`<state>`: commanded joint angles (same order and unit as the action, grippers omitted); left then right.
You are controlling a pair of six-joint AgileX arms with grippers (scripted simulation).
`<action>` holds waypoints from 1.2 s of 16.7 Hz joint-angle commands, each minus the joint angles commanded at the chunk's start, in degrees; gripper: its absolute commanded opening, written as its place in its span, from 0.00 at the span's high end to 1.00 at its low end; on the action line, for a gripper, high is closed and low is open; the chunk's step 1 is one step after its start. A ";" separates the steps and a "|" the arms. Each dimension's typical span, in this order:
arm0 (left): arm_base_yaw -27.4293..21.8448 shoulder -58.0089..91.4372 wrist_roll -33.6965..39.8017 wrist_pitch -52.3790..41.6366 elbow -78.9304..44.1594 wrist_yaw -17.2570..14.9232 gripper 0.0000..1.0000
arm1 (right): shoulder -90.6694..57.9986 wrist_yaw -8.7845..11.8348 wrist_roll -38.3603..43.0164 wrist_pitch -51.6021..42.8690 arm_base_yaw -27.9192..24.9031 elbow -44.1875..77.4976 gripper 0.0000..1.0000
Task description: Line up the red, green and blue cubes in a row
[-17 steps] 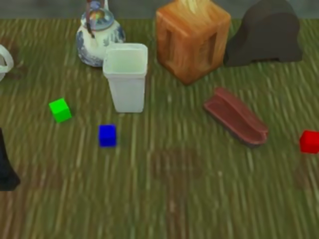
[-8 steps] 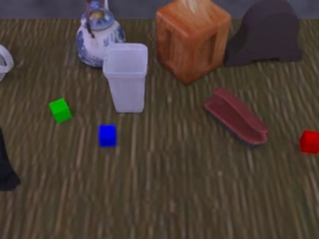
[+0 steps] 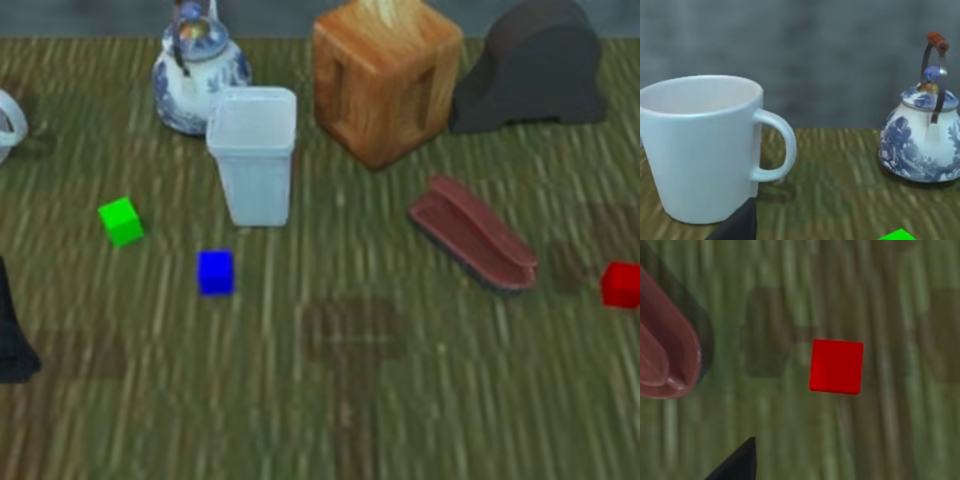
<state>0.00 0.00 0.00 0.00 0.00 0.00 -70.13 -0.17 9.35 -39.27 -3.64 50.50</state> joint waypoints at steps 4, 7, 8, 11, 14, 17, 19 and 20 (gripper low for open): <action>0.00 0.00 0.00 0.00 0.00 0.00 0.00 | -20.27 -0.17 2.77 -11.33 -0.96 14.37 0.00; 0.00 0.00 0.00 0.00 0.00 0.00 0.00 | -30.80 -0.09 4.47 -17.45 -1.50 23.20 0.00; 0.00 0.00 0.00 0.00 0.00 0.00 0.00 | -33.61 -0.05 4.91 -18.95 -1.63 25.55 0.00; 0.00 0.00 0.00 0.00 0.00 0.00 0.00 | -39.11 0.08 5.79 -21.74 -1.87 30.24 0.00; 0.00 0.00 0.00 0.00 0.00 0.00 0.00 | -39.91 0.12 5.93 -22.15 -1.91 30.97 0.00; 0.00 0.00 0.00 0.00 0.00 0.00 0.00 | -39.75 0.11 5.87 -22.02 -1.59 30.80 0.00; 0.00 0.00 0.00 0.00 0.00 0.00 0.00 | -40.18 0.11 5.81 -21.12 -1.68 30.14 0.00; 0.00 0.00 0.00 0.00 0.00 0.00 0.00 | -40.77 0.11 5.79 -19.78 -1.75 29.28 0.00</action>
<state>0.00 0.00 0.00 0.00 0.00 0.00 -110.90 -0.06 15.15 -59.05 -5.38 79.78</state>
